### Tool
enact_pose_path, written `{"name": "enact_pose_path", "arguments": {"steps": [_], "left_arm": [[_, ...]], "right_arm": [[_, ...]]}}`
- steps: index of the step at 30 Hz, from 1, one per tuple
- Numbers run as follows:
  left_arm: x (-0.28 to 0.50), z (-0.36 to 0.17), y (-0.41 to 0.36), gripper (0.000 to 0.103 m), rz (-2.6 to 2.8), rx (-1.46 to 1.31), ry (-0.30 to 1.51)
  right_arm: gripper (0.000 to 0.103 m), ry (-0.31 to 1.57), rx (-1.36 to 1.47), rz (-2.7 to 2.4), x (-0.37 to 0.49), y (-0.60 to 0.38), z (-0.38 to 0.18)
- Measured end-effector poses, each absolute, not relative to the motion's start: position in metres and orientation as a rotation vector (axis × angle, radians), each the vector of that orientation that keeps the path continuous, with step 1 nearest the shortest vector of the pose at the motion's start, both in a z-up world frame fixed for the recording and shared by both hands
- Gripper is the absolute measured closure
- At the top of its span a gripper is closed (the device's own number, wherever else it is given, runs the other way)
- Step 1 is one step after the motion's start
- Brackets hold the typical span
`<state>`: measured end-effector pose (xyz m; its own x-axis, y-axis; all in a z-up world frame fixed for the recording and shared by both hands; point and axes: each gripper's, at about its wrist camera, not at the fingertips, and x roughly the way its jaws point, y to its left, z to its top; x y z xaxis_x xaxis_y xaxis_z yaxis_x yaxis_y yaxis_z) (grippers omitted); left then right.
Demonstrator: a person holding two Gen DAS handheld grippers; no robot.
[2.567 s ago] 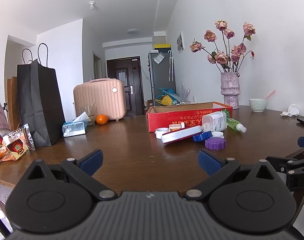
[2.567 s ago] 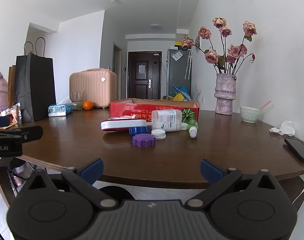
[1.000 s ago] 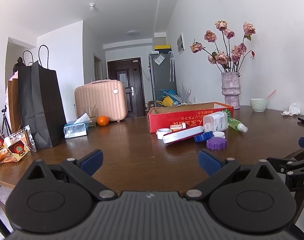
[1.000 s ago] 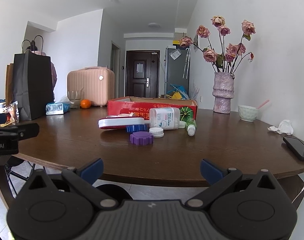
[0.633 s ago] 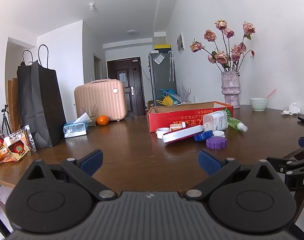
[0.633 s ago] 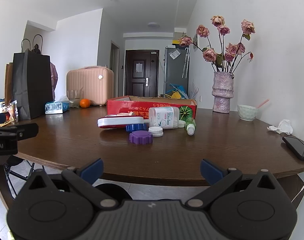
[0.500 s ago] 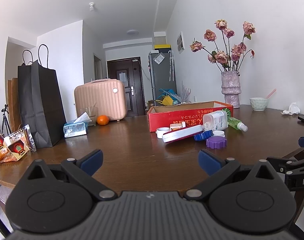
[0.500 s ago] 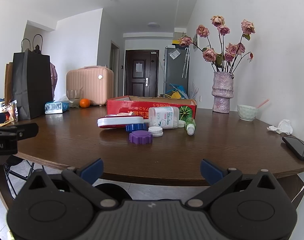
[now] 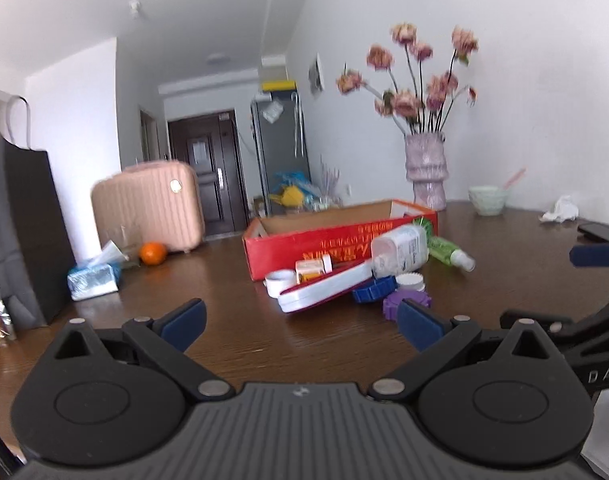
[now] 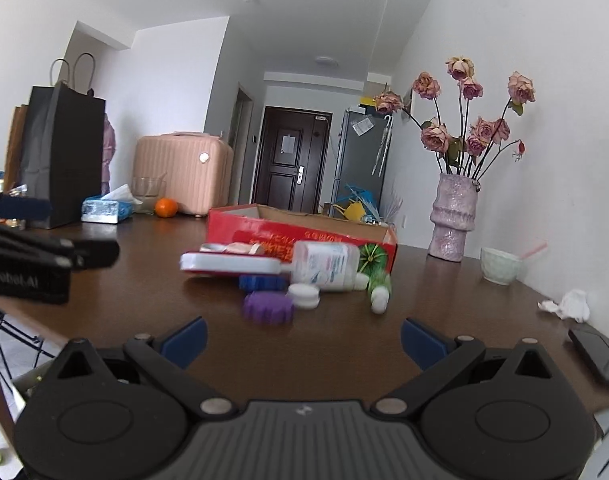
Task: Organize rigid objects
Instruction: 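Grasp the blue cap with the left tool while the right tool grasps the purple cap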
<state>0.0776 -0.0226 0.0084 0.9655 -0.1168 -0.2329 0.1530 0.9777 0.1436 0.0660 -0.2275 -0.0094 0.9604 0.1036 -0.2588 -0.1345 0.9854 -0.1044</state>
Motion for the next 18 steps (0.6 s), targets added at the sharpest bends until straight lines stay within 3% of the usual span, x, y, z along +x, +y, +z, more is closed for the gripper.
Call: {"name": "enact_pose_path", "arguments": {"steps": [13,18], "left_arm": [[0.164,0.002,0.006,0.000,-0.140,0.104,0.381],[0.184,0.001,0.008,0.000,-0.153,0.017,0.406]], "right_arm": [[0.001,0.517,-0.082,0.258,0.181,-0.211,-0.026],[0.020,0.560,-0.104,0.260,0.220,-0.203,-0.021]]}}
